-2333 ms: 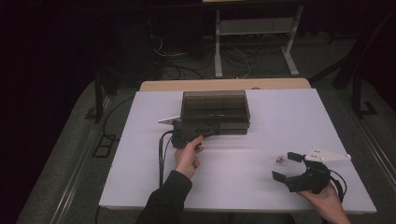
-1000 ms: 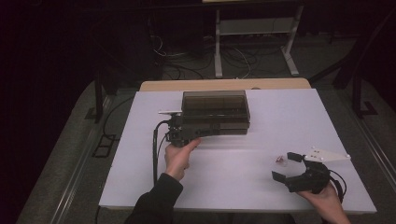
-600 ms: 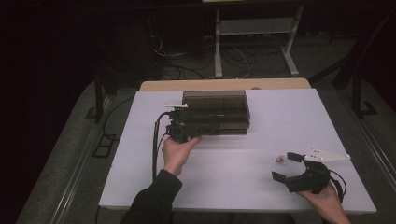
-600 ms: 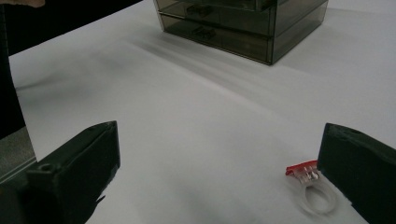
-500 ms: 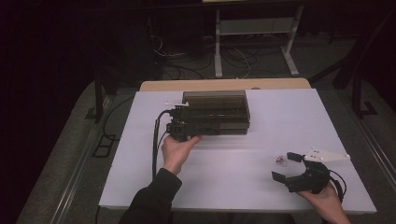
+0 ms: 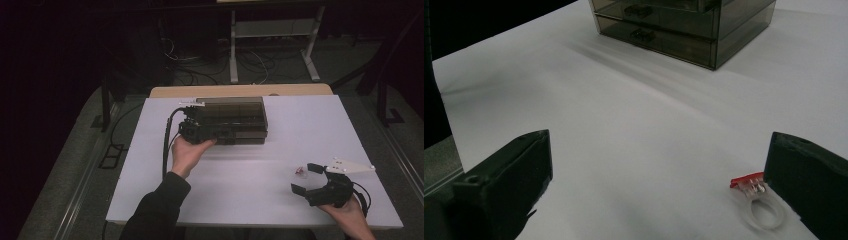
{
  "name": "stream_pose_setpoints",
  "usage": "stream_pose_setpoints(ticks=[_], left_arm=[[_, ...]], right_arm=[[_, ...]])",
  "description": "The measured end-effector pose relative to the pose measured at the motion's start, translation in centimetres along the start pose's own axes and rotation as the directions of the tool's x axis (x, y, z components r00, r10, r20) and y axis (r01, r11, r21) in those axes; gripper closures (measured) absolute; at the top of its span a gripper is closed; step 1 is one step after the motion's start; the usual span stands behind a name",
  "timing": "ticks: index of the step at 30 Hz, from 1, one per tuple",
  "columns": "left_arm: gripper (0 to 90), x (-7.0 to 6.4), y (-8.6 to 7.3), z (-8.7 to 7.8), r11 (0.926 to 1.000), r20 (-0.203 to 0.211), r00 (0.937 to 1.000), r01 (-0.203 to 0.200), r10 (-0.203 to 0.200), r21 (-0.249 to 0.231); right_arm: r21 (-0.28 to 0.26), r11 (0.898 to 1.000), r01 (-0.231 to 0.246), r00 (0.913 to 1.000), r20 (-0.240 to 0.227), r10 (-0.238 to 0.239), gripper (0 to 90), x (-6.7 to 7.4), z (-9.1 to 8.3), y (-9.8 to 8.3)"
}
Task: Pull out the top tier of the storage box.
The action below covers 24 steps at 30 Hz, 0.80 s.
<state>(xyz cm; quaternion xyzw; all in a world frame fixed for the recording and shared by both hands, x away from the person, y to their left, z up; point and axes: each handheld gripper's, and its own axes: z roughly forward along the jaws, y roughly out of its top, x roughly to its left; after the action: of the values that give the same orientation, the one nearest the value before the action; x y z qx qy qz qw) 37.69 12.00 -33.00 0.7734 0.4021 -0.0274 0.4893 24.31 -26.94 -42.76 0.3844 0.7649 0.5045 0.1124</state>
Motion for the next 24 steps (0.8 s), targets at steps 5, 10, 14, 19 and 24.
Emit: stream_pose_setpoints(ticks=[5, 10, 14, 19, 24], left_arm=[[50.0, 0.3, 1.0, -0.5, 0.9986, -0.002, 0.9987, -0.052, 0.052, 0.007], [49.3, 0.4, 1.7, -1.0, 0.9942, 0.003, 0.9942, -0.108, 0.108, 0.002], [48.5, 0.4, 2.4, -0.8, 0.9847, 0.021, 0.9847, -0.173, 0.173, 0.017], [48.0, -0.1, 3.2, -0.3, 0.9602, 0.026, 0.9636, -0.267, 0.266, 0.081], [47.5, -0.8, 3.8, 0.4, 0.9234, 0.016, 0.9348, -0.353, 0.355, 0.150]], right_arm=[[-0.004, 1.000, 0.002, 1.0000, 0.001, -0.002, 0.0, 0.0, -0.1, 0.0], [-0.003, 1.000, 0.002, 1.0000, 0.000, -0.002, 0.0, 0.0, -0.1, 0.0], [-0.005, 1.000, 0.004, 1.0000, -0.002, -0.004, 0.0, 0.1, -0.1, 0.0], [-0.009, 1.000, 0.006, 1.0000, -0.001, -0.006, 0.0, 0.1, -0.1, 0.1], [-0.009, 1.000, 0.004, 1.0000, 0.000, -0.004, 0.0, 0.1, -0.1, 0.0]])
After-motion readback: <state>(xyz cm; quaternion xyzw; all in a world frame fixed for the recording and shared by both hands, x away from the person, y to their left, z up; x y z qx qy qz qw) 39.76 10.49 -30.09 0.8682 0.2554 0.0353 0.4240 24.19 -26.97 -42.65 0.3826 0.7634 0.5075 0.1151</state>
